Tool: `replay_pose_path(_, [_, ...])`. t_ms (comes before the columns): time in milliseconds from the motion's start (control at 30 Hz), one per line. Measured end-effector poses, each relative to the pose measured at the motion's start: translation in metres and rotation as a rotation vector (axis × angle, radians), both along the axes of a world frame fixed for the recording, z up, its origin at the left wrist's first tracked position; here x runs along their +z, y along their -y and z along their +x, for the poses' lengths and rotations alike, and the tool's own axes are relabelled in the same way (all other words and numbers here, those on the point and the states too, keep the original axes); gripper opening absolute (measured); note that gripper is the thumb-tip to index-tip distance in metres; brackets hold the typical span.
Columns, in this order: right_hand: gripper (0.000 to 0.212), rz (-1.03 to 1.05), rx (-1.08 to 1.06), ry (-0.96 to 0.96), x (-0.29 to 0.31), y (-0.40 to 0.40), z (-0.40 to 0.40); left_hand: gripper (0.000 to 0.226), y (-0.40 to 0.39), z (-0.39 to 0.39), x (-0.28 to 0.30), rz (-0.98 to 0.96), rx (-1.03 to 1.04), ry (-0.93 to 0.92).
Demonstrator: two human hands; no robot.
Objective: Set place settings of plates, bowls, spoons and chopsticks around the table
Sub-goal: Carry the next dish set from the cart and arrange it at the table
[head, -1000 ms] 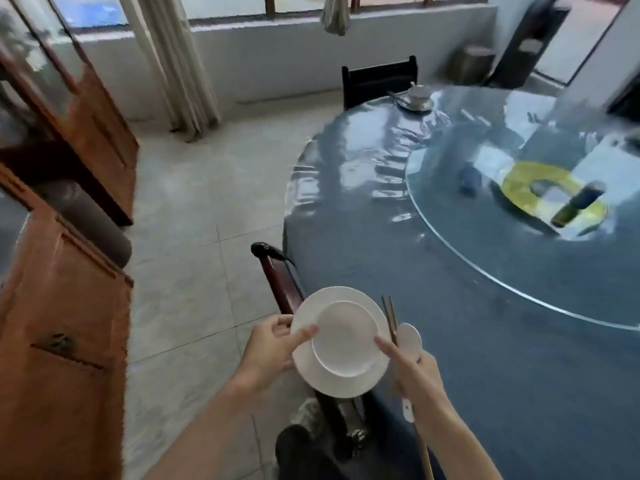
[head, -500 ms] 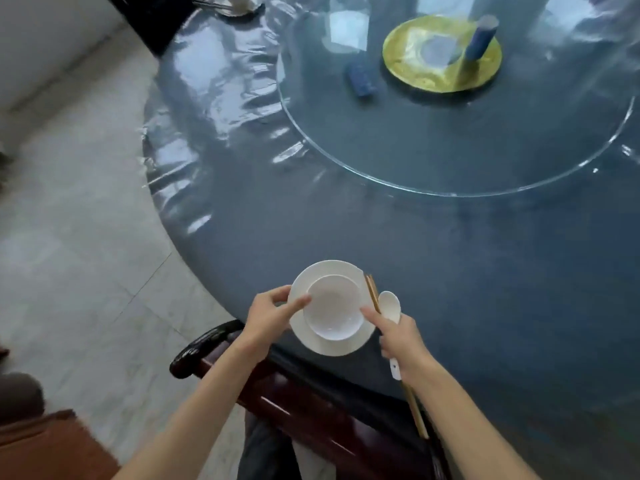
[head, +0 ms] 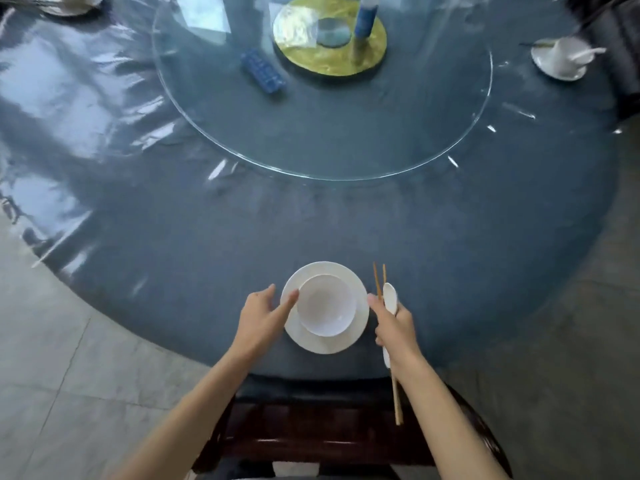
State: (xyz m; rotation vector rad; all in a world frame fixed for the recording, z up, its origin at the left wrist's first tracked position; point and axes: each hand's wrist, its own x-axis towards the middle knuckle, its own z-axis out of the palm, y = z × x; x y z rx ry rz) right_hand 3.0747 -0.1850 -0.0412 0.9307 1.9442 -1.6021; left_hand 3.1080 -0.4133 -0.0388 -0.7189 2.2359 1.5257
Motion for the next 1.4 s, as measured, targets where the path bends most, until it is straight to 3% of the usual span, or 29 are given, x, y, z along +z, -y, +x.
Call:
replay_pose_path(67, [0.016,-0.056,-0.079,-0.028,0.024,0.002,-0.003,0.025,-0.003,0.006,0.024,-0.025,-0.011,-0.108])
replay_pose_path(133, [0.014,-0.210,-0.155,-0.076,0.052,0.009,-0.005,0.005,-0.010,0.010,0.052,0.082,-0.053,-0.134])
replay_pose_path(200, [0.016,-0.407,-0.203,-0.103,0.077,0.023,-0.005,0.020,-0.024,0.013,0.075,0.236,-0.177,-0.109])
replay_pose_path(267, [0.019,-0.468,-0.188,-0.113,0.093,0.038,-0.003,0.025,-0.042,0.014,0.090,0.330,-0.261,-0.089])
replay_pose_path(400, [0.039,-0.476,-0.149,-0.119,0.101,0.047,0.001,0.019,-0.061,0.017,0.091,0.220,-0.197,-0.181])
replay_pose_path(500, [0.036,-0.542,-0.169,-0.086,0.098,0.040,0.004,0.013,-0.063,0.020,0.084,0.202,-0.227,-0.227])
replay_pose_path(600, [0.028,-0.530,-0.117,-0.045,0.091,0.035,0.009,0.012,-0.069,0.024,0.074,0.341,-0.248,-0.179])
replay_pose_path(733, [0.025,-0.480,-0.013,-0.042,0.084,0.026,0.011,0.026,-0.083,0.027,0.063,0.638,-0.112,-0.020])
replay_pose_path(900, [0.030,-0.647,0.029,0.008,0.081,0.009,0.010,0.016,-0.099,0.030,0.055,0.585,-0.005,-0.077])
replay_pose_path(1100, [0.032,-0.437,0.125,-0.030,0.073,0.009,0.035,0.017,-0.117,0.041,0.047,0.619,0.320,-0.097])
replay_pose_path(1300, [0.020,-0.563,0.077,0.088,0.051,-0.012,0.043,0.016,-0.096,0.061,0.035,0.671,0.260,0.002])
replay_pose_path(1400, [0.016,-0.374,0.100,0.091,0.031,-0.025,0.035,0.014,-0.085,0.064,0.027,0.625,0.292,0.065])
